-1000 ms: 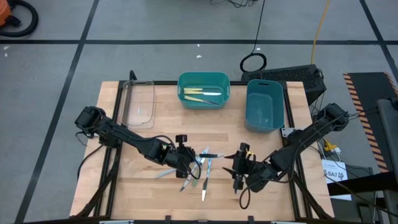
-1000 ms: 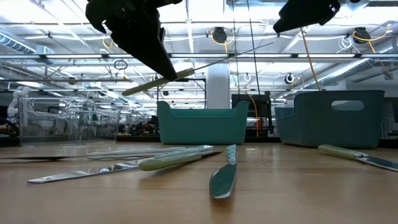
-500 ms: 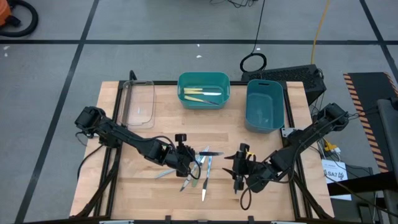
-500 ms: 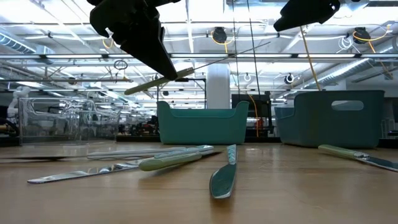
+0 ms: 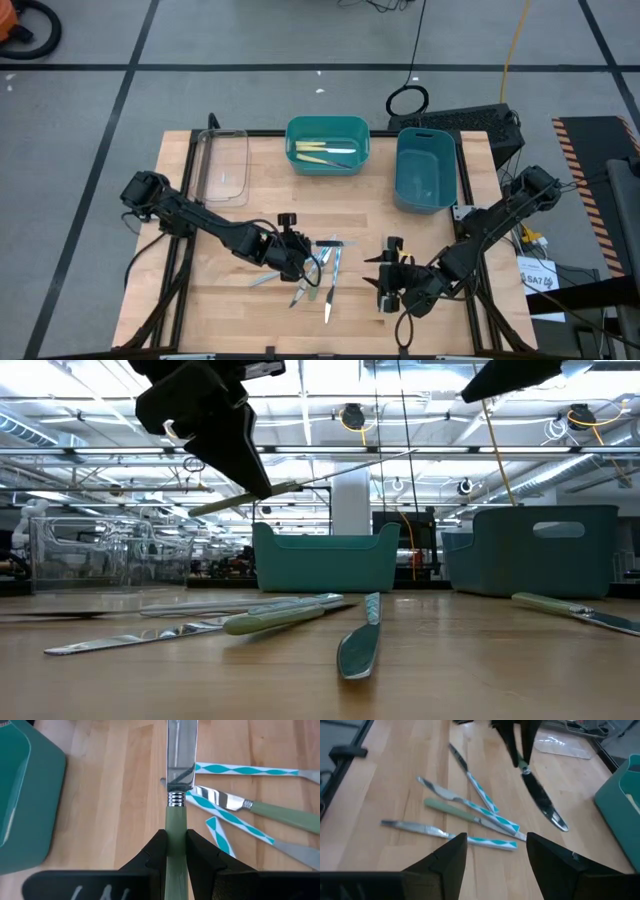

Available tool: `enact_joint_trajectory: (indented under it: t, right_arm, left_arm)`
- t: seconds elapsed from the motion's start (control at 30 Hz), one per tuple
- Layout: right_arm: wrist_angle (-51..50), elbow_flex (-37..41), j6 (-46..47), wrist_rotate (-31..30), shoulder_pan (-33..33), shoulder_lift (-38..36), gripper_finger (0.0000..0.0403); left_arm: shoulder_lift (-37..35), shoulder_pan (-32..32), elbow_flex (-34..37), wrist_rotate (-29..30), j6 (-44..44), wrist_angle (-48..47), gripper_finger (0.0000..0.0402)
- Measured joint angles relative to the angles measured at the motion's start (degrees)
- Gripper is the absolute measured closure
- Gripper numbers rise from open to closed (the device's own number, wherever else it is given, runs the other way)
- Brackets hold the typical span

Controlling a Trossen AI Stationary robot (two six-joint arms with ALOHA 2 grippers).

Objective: Sort silverware by color (type)
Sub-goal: Put the top green knife into the transparent bin

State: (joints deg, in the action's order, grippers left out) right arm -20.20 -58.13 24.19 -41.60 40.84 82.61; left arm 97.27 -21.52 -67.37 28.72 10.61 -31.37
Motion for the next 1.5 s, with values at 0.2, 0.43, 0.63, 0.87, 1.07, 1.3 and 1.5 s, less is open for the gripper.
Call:
enact_joint_trajectory:
  t: [0.2,0.43,0.63,0.87,1.07,1.3,1.5]
  right_arm:
    - [-6.6,0.0,0.6,0.1,0.6,0.0,0.0204]
    - [-13.8,0.0,2.9,-0.5,0.3,0.0,0.0204]
    - [-16.7,0.0,-1.2,-5.7,-0.5,0.0,0.0204]
    - [-17.6,0.0,-8.9,-9.5,-3.1,0.0,0.0204]
    - [-19.3,0.0,-11.5,-9.4,-4.9,0.0,0.0204]
    - [-20.0,0.0,-11.3,-9.2,-5.4,0.0,0.0204]
    - [-19.9,0.0,-9.9,-7.8,-5.1,0.0,0.0204]
  left_arm:
    - [0.0,0.4,0.0,1.8,-2.3,-0.2,0.0348]
    - [0.0,3.0,0.0,2.6,-5.3,-0.2,0.0348]
    - [0.0,6.0,0.0,2.6,-8.3,-0.1,0.0341]
    - [0.0,9.6,0.0,2.9,-9.7,-0.7,0.0335]
    - [-0.7,12.1,-2.3,3.3,-9.6,-4.8,0.0334]
    - [-2.6,14.5,-8.7,8.1,-5.3,-21.5,0.0333]
    - [-9.6,19.4,-7.7,9.9,-2.2,-27.3,0.0332]
